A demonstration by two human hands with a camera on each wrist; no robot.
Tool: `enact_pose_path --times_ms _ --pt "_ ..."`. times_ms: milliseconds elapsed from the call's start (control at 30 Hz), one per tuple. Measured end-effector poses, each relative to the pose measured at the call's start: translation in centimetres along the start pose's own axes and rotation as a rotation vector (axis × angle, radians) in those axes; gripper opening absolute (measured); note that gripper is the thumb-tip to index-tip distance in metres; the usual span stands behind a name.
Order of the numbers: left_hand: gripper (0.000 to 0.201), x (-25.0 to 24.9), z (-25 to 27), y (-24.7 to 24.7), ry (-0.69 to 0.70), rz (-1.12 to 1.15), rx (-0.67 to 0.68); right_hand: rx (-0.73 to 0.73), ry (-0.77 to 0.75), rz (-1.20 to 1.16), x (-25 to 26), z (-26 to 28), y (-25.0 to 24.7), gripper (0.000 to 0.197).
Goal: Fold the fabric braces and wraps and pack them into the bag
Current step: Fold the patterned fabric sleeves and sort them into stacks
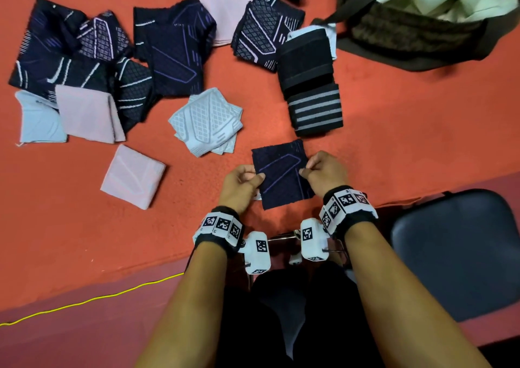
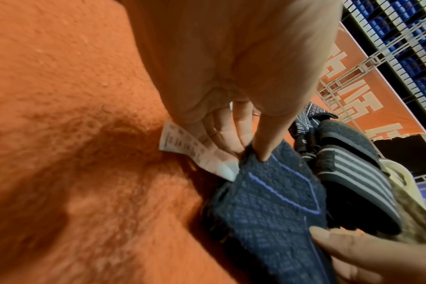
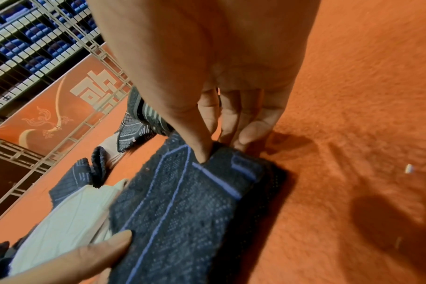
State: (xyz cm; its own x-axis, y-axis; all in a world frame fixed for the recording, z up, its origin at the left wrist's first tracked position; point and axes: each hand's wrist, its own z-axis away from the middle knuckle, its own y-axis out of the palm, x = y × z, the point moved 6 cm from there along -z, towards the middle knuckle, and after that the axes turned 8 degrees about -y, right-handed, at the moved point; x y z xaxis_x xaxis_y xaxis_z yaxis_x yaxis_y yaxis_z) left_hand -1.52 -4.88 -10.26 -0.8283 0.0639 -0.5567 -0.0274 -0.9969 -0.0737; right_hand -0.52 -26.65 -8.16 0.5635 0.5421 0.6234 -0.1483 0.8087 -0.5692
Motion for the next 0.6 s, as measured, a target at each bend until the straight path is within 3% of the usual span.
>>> enact_pose_path --times_ms 100,300,500,600 --pt "0.016 -0.2 -0.2 0.0 0.030 -0.013 -0.024 -0.014 0.000 0.046 0.0 0.1 0.1 0.020" --pt "0.017 -0.6 -0.4 -1.1 0.024 0.058 -0.041 -0.042 -0.154 0.102 3.0 0.1 0.2 0.013" --pt "0.015 -2.1 -0.9 -5.0 0.099 0.081 -0.129 0.103 -0.248 0.132 8.5 0.0 3.7 0.006" --pt "0.022 -2.5 -1.0 -8.1 0.086 0.116 -0.273 0.160 -0.284 0.154 10.9 -0.5 5.9 0.009"
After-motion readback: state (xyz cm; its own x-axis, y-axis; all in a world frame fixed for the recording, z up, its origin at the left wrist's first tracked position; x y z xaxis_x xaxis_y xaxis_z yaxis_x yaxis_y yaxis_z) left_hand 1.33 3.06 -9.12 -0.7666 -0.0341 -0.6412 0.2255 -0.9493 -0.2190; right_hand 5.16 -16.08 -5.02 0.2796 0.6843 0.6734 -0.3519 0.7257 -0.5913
